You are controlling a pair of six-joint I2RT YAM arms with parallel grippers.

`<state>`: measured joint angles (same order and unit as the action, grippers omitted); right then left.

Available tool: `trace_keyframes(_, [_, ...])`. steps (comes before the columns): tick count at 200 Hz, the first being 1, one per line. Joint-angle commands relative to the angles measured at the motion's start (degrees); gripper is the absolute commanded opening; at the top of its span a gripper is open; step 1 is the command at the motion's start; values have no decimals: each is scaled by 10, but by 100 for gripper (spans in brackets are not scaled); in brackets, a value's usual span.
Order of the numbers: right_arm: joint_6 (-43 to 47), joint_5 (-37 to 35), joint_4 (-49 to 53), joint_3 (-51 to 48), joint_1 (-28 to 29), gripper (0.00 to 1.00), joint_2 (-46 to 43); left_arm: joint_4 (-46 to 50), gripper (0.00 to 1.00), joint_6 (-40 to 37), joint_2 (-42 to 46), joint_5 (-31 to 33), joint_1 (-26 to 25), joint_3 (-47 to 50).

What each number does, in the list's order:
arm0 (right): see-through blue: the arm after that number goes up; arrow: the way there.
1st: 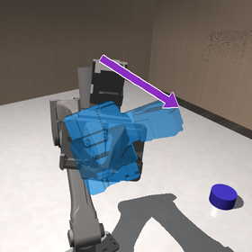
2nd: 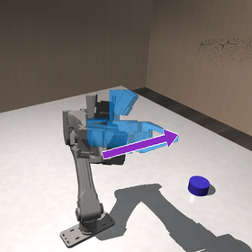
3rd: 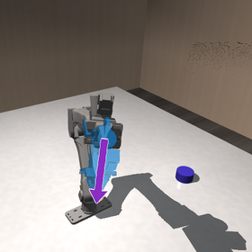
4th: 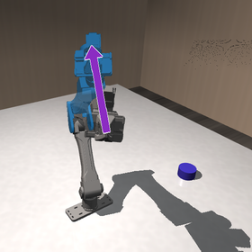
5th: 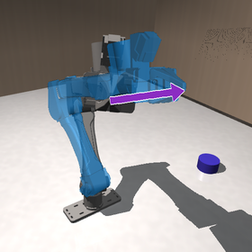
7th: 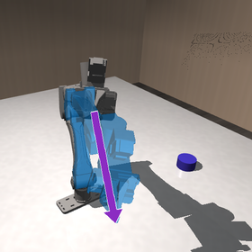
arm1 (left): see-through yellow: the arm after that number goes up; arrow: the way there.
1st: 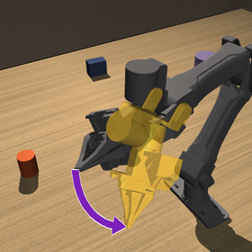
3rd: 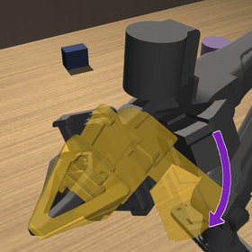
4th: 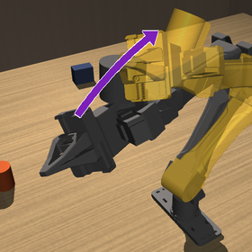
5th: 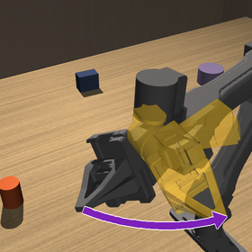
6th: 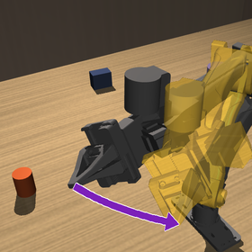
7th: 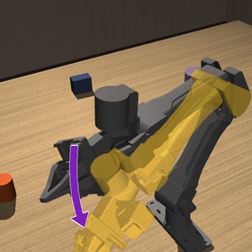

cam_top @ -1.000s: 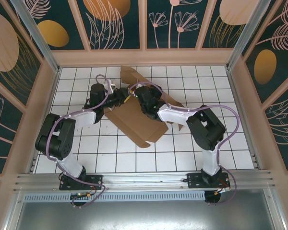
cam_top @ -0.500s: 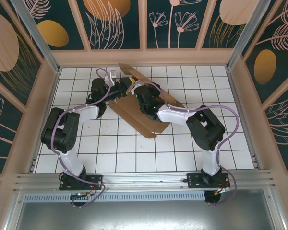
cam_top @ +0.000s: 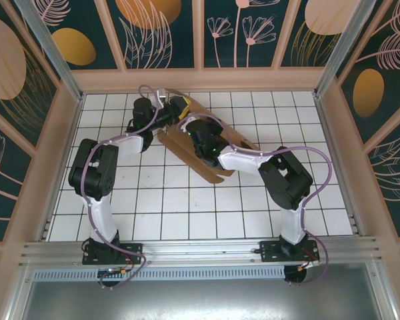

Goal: Fold the paper box

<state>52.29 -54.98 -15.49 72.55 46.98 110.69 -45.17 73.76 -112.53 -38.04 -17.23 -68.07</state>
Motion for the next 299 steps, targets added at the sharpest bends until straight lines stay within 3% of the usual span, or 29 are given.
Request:
trace_keyframes(1, [-37, 19, 34, 3, 0, 0, -30, 19, 48, -12, -1, 9, 4, -4])
trace_keyframes(29, [-80, 54, 133, 59, -12, 0, -31, 81, 51, -54, 59, 40, 6, 29])
trace_keyframes(83, [-224, 188, 386, 235, -31, 0, -33, 268, 53, -152, 203, 112, 8, 50])
trace_keyframes(142, [-372, 403, 550, 350, -74, 0, -15, 333, 54, -200, 296, 132, 8, 85])
trace_keyframes(205, [-456, 618, 632, 406, -147, 0, 30, 339, 47, -192, 292, 146, 8, 166])
trace_keyframes(250, [-526, 764, 664, 433, -220, 0, 85, 302, 35, -133, 178, 118, 7, 195])
trace_keyframes(299, [-543, 779, 594, 317, -257, 2, 95, 246, 21, -88, 115, 145, 8, 265])
